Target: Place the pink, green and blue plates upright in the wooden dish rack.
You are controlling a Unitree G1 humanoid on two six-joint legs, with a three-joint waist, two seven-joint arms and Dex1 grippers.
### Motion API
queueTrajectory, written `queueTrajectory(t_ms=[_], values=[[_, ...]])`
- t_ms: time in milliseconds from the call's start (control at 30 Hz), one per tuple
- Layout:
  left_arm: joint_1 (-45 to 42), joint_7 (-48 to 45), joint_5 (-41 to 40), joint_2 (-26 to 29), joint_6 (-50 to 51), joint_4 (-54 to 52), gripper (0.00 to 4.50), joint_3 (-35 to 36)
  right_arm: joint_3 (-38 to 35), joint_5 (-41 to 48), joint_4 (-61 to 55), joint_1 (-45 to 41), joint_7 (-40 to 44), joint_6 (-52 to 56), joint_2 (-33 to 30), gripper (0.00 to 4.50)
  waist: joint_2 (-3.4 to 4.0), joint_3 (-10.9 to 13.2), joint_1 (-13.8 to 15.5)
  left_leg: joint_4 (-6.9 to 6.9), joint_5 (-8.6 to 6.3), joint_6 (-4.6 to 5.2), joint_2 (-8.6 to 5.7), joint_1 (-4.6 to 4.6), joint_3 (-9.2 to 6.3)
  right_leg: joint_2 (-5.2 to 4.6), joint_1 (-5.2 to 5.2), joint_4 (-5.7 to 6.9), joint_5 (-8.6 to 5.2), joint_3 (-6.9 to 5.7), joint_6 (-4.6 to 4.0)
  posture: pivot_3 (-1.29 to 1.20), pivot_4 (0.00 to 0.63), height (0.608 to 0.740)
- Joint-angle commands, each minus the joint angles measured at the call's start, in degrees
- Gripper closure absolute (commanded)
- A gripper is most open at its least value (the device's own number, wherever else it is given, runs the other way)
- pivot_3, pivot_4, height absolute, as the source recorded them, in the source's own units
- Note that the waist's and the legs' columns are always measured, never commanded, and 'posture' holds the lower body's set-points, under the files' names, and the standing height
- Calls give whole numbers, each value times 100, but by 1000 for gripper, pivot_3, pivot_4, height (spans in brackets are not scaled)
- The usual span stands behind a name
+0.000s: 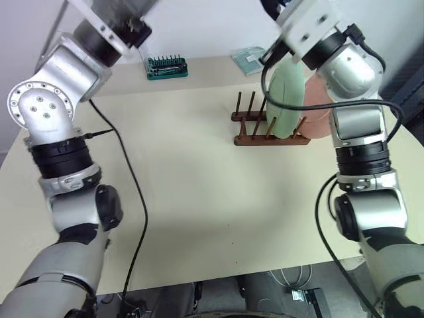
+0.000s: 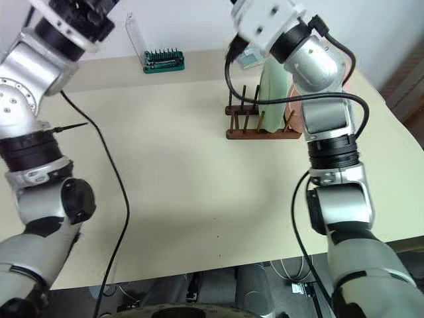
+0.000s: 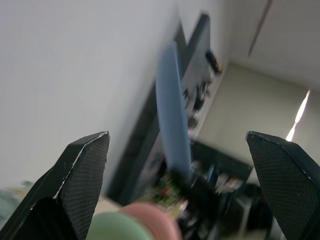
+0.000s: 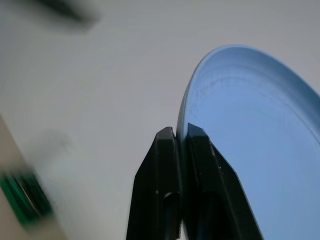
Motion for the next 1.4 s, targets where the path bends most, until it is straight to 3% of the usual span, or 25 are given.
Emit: queueTrajectory(t_ms=[33, 167, 267, 500, 700, 867, 1033, 1400], values=[[354, -698, 1079, 251, -986, -273, 22, -574, -675, 2450, -1139, -397, 148, 1485, 408, 4500, 1, 1, 15, 1, 0, 0, 2, -3, -1, 1, -2, 0, 2, -1, -3, 0, 150, 740], [710, -1449, 1522, 528, -1567, -29, 22, -691, -1193, 4748, -1737, -99, -444, 3302, 735, 4500, 2, 1, 22, 0, -2, -11, 18, -9, -5, 19, -11, 0, 8, -2, -14, 0, 150, 740], [876, -1896, 1562, 668, -1697, -21, 22, -654, -1608, 6042, -1737, 311, -970, 3999, 893, 4500, 5, -4, 24, -1, -3, -12, 25, -8, -3, 25, -12, -3, 12, -2, -20, 0, 150, 740], [968, -2038, 1155, 494, -1590, -378, 22, -381, -2021, 6931, -1495, 1008, -1372, 4446, 964, 4500, 18, -5, 24, -1, -4, -10, 29, -14, 3, 27, -19, 0, 12, 0, -19, 0, 150, 740], [1226, -2377, 1325, 788, -1544, -496, 22, -543, -1988, 6551, -1264, 1345, -1378, 4315, 923, 4500, 24, -8, -7, -2, -4, -9, 30, -9, 11, 28, -19, 2, 12, 4, -19, 0, 150, 740], [1291, -2503, 1474, 703, -1789, -459, 22, -589, -1905, 6403, -1240, 1540, -1439, 4278, 1088, 4500, 25, -8, 7, -1, -4, -9, 31, -10, 13, 29, -20, 2, 12, 5, -19, 0, 150, 740], [1604, -2613, 2315, 800, -2391, -370, 22, -1015, -1692, 5852, -1155, 1809, -1402, 4130, 1200, 4500, 26, -8, 18, -1, -4, -9, 29, -10, 13, 28, -18, 1, 12, 6, -19, 0, 150, 740], [2171, -2835, 2027, 992, -1833, -699, 22, -973, -1824, 5472, -767, 1779, -1166, 3942, 1257, 4500, 27, -8, 4, -2, -5, -8, 31, -10, 13, 29, -22, 2, 12, 6, -19, 0, 150, 740]])
